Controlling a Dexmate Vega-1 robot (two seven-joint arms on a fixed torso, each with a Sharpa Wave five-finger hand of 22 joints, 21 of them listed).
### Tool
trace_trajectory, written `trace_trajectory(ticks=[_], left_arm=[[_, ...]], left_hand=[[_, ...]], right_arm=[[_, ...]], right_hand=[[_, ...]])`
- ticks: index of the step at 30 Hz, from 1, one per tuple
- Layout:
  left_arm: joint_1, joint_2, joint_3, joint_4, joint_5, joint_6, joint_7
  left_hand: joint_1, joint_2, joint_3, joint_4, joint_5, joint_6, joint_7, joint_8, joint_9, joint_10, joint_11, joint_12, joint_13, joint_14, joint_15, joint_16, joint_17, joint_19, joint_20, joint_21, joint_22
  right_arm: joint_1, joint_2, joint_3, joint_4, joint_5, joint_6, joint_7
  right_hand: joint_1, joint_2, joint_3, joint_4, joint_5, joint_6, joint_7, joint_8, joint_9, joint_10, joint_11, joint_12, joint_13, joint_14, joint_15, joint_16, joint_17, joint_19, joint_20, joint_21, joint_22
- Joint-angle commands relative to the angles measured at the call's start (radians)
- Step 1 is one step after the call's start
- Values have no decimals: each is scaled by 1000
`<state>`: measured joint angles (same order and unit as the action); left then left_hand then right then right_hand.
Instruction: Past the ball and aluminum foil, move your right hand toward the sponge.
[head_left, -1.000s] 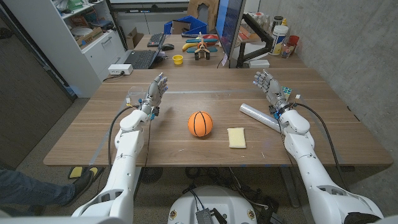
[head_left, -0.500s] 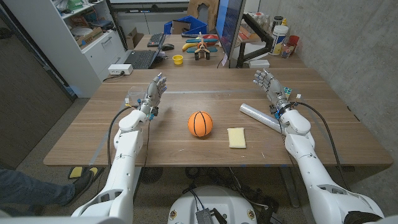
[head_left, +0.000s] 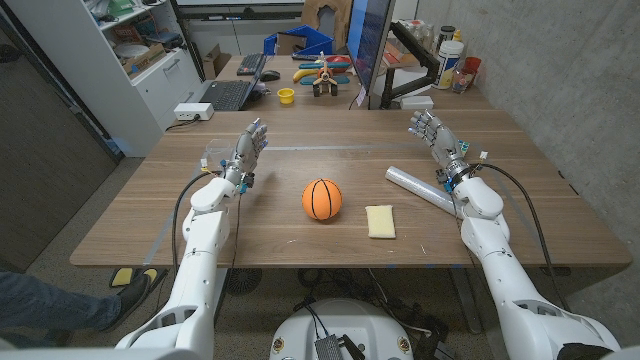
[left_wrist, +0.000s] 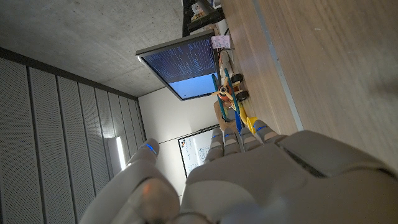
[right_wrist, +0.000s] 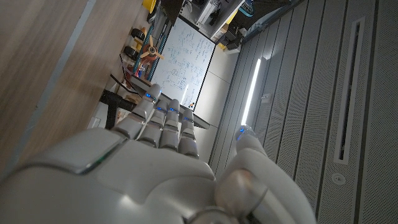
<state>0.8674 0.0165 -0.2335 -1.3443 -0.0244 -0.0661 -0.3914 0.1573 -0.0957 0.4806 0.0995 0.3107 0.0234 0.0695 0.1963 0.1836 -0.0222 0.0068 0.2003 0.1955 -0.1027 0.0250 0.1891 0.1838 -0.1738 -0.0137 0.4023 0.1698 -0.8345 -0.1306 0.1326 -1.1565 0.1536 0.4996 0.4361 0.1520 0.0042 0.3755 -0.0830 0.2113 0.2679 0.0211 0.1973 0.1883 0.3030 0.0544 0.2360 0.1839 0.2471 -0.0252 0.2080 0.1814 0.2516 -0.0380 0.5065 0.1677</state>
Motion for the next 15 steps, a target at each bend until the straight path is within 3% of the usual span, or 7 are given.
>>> trace_trajectory(ticks=[1, 15], left_arm=[[19, -2, -2, -34, 4, 14, 9], [21, -3, 3, -45, 8, 19, 10]], left_hand=[[8, 6, -2, 0, 6, 8, -1, 5, 5, -4, -3, 8, -1, -5, -6, 4, 2, -43, 7, -5, 6], [8, 7, -5, 1, 7, 9, -2, 5, 5, -3, -5, 9, -1, -6, -8, 4, 2, -43, 12, -11, 6]], right_arm=[[-17, -10, 0, -15, -13, 37, 3], [-43, -12, 3, -44, -13, 71, 5]], right_hand=[[3, -4, 5, -6, 6, 7, -5, 4, 3, 11, -5, 4, 2, 10, 1, 5, 1, 8, -18, -3, 1], [2, 0, 5, -6, 8, 11, -8, 5, 3, 16, -8, 3, 2, 12, 1, 1, 2, 14, -17, -12, 1]])
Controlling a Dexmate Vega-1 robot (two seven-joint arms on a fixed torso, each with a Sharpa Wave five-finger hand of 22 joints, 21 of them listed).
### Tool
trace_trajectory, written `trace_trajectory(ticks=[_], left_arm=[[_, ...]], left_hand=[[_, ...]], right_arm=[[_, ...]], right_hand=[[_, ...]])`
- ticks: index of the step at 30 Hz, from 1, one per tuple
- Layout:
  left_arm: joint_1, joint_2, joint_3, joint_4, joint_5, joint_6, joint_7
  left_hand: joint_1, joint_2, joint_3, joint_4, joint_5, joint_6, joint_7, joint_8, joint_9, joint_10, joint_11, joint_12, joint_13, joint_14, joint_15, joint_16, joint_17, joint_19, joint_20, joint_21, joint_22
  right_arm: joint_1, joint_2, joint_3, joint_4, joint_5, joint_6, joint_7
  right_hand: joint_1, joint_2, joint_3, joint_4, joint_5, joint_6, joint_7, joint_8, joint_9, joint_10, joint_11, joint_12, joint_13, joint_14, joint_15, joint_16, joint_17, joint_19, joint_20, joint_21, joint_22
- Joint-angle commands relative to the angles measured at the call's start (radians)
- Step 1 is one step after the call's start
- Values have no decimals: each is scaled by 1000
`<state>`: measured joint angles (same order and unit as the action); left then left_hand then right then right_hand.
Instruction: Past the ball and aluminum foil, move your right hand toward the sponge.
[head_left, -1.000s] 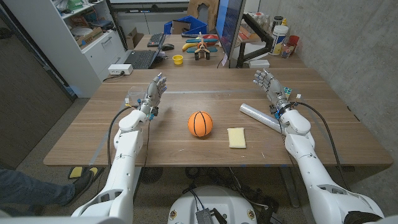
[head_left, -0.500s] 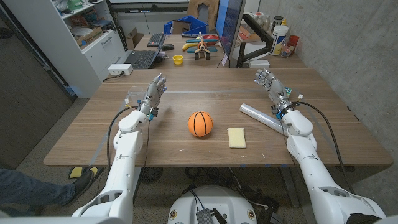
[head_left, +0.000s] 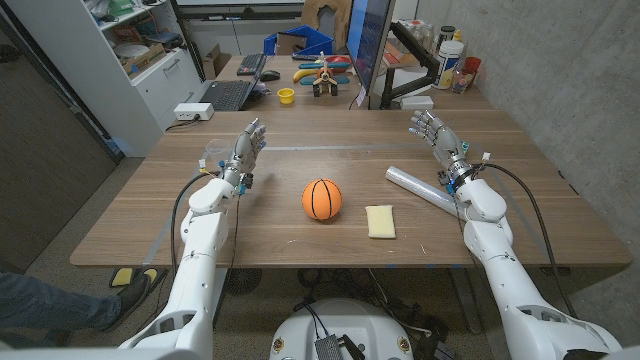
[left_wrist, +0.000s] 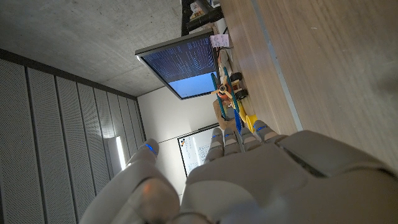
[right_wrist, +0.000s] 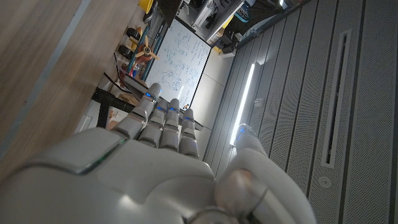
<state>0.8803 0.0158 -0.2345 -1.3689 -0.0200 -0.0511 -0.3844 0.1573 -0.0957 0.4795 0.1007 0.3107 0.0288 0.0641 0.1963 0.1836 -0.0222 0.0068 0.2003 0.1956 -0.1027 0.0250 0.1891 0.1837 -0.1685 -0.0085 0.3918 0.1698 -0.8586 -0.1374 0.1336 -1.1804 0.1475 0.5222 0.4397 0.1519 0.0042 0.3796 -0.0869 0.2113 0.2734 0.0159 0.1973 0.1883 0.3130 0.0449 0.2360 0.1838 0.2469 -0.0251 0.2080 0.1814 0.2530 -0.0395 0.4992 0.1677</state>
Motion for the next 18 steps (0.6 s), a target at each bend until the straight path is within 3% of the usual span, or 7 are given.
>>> trace_trajectory(ticks=[1, 18], left_arm=[[7, -2, 5, -20, 4, 3, 3], [2, -3, 9, -18, 11, 11, 12]], left_hand=[[8, 8, -4, -1, 7, 4, 3, 5, 5, -4, -6, 8, -1, -6, -7, 3, 2, -48, 7, -1, 6], [8, 9, -7, 0, 7, 6, 3, 5, 5, -4, -5, 8, -1, -5, -9, 3, 2, -47, 10, -8, 6]], right_arm=[[-19, -6, 2, -21, -7, 50, 1], [-27, -7, 0, -11, -4, 65, 9]], right_hand=[[2, 0, 2, -3, 9, 5, -4, 5, 3, 7, 1, 3, 2, 12, 0, 1, 2, 13, -16, -5, 1], [1, 2, 2, -4, 11, 4, -9, 3, 4, 13, -2, 3, 2, 15, 1, -3, 2, 15, -13, -16, 1]])
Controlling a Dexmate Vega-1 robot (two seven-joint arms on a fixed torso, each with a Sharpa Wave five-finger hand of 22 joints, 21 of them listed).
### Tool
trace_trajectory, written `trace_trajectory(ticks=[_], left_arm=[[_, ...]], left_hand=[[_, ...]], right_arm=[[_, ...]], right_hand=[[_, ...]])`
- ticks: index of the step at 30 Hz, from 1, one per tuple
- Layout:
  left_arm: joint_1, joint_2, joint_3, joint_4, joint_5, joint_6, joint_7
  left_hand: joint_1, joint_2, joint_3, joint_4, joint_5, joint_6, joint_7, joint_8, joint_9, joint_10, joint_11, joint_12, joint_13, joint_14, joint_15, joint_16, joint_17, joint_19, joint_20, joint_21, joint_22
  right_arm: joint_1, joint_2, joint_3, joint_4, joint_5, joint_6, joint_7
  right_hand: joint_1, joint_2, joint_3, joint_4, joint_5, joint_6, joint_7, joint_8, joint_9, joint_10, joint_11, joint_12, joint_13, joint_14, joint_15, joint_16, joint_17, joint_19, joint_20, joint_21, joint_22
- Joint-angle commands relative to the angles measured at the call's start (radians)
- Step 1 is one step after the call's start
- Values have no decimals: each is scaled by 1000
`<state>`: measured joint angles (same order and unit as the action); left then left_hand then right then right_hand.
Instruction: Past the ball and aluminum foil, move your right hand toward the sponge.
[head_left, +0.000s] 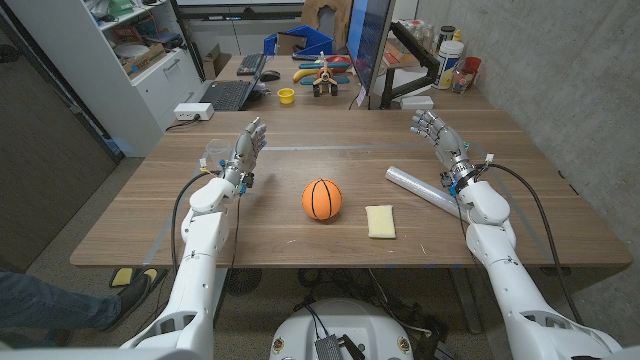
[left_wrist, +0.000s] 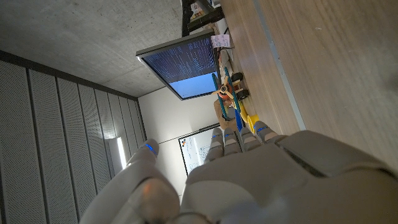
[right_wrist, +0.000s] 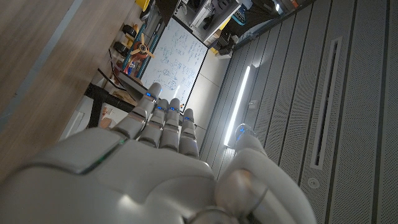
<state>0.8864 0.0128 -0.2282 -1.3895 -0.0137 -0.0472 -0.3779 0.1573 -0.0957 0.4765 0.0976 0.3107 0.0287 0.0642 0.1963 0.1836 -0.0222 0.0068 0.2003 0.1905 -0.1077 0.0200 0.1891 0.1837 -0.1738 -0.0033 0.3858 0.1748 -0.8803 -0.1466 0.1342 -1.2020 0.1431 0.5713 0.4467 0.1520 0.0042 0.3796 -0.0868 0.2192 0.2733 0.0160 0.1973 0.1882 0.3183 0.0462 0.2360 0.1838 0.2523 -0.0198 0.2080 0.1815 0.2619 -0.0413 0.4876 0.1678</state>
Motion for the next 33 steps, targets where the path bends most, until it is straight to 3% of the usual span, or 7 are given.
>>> trace_trajectory(ticks=[1, 33], left_arm=[[-5, 0, 2, 5, 5, 7, 5], [-13, 10, 1, 16, 6, 6, -7]], left_hand=[[8, 9, -5, 3, 7, 6, 4, 5, 5, -4, -5, 8, 4, 0, -4, 3, 2, -42, 5, -2, 1], [10, 12, -10, 3, 8, 8, 5, 5, 5, -4, -10, 8, 4, -1, -3, 3, 2, -40, 6, -15, 2]], right_arm=[[-5, 2, -1, 13, -4, 22, 0], [-61, -23, -17, -50, -125, 123, -83]], right_hand=[[1, 2, 2, -4, 4, 5, -10, 4, 4, 7, -4, 2, 2, 10, -4, -3, 2, 6, -11, -6, 1], [4, 5, 4, -8, 9, 18, -33, 7, 4, 24, -16, 3, 3, 15, -10, -7, 1, 7, -7, -26, 2]])
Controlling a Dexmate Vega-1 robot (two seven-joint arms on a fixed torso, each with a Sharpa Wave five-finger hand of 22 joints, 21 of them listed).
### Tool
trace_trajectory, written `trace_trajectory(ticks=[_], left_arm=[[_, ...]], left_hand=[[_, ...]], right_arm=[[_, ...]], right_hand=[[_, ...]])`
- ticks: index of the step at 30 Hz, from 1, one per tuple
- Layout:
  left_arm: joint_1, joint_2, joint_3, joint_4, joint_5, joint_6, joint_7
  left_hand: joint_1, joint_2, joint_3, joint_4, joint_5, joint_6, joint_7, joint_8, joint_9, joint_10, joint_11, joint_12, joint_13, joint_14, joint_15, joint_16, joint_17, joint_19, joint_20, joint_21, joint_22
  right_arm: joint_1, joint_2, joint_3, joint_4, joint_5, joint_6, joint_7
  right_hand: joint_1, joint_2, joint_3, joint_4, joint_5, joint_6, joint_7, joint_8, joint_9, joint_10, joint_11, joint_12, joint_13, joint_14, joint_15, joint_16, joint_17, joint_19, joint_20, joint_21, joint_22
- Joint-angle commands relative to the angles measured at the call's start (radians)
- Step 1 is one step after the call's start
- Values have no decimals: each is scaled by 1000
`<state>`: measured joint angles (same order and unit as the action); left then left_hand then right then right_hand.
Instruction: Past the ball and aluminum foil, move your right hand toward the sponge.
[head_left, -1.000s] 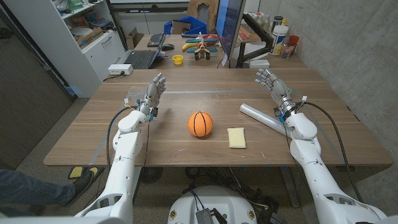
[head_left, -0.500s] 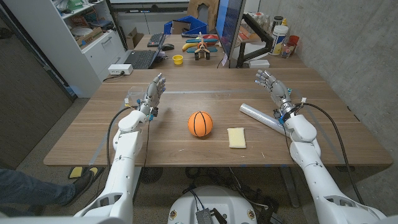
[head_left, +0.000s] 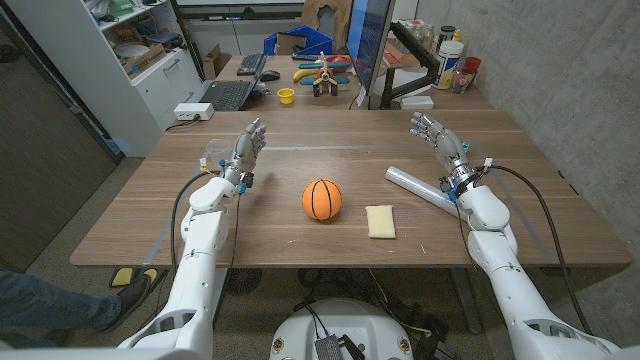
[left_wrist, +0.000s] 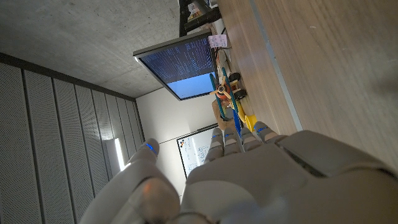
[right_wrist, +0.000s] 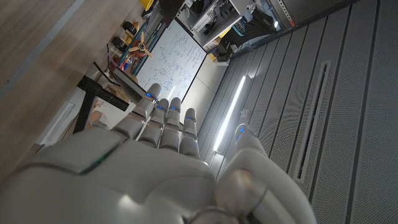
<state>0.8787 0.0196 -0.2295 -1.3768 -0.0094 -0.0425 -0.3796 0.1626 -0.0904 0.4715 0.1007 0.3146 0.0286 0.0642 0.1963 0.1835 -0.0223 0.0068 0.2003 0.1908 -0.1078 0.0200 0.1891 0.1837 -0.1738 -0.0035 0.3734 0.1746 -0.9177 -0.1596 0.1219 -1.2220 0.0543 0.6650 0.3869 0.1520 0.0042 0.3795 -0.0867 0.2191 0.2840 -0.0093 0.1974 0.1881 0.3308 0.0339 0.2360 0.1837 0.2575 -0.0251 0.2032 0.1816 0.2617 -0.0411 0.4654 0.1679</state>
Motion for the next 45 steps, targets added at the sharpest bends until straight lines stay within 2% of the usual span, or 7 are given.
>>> trace_trajectory(ticks=[1, 10, 23, 41, 45], left_arm=[[-5, 3, 3, 4, 2, 2, -6], [-9, 3, 4, 7, 2, 2, -7], [-11, 5, 8, 13, 11, -5, 0], [-18, 4, 10, 19, 11, -5, 0], [-20, 5, 12, 22, 13, -3, 1]], left_hand=[[4, 7, -6, -1, 4, 7, 5, 4, 5, -4, -9, 8, 3, -2, -3, 2, 2, -40, 6, -3, 2], [5, 8, -7, -1, 4, 8, 4, 4, 5, -3, -7, 8, 3, -2, -3, 2, 2, -39, 7, -7, 2], [5, 9, -10, -1, 4, 7, 3, 4, 5, -6, -9, 7, 3, -2, -3, 2, 2, -41, 9, -13, 3], [5, 11, -13, 0, 4, 7, 4, 3, 5, -4, -5, 7, 3, -2, -4, 2, 2, -39, 8, -19, 3], [6, 11, -14, 0, 4, 8, 5, 4, 5, -6, -9, 7, 3, -2, -3, 2, 2, -39, 8, -21, 4]], right_arm=[[-26, -11, -5, -35, -42, 30, -27], [-44, -21, -6, -64, -83, 46, -52], [-37, -19, -6, -34, -140, 111, -106], [-52, -33, -7, -47, -194, 156, -146], [-52, -33, -6, -41, -207, 179, -159]], right_hand=[[4, 5, 4, -8, 9, 9, -8, 7, 4, 11, -4, 3, 3, 10, -4, -2, 1, 7, -7, -4, 2], [4, 5, 4, -10, 10, 11, -11, 7, 4, 14, -9, 3, 3, 12, -6, -3, 1, 10, -7, -9, 2], [5, 5, 4, -13, 14, 33, -25, 13, 4, 28, -21, 6, 3, 22, -17, -3, 1, 15, -8, -20, 2], [7, 3, 5, -16, 18, 39, -30, 13, 4, 35, -28, 5, 3, 26, -22, -5, 1, 20, -10, -30, 3], [7, 2, 4, -17, 20, 43, -33, 13, 4, 38, -36, 5, 3, 30, -26, -4, 1, 24, -13, -32, 3]])
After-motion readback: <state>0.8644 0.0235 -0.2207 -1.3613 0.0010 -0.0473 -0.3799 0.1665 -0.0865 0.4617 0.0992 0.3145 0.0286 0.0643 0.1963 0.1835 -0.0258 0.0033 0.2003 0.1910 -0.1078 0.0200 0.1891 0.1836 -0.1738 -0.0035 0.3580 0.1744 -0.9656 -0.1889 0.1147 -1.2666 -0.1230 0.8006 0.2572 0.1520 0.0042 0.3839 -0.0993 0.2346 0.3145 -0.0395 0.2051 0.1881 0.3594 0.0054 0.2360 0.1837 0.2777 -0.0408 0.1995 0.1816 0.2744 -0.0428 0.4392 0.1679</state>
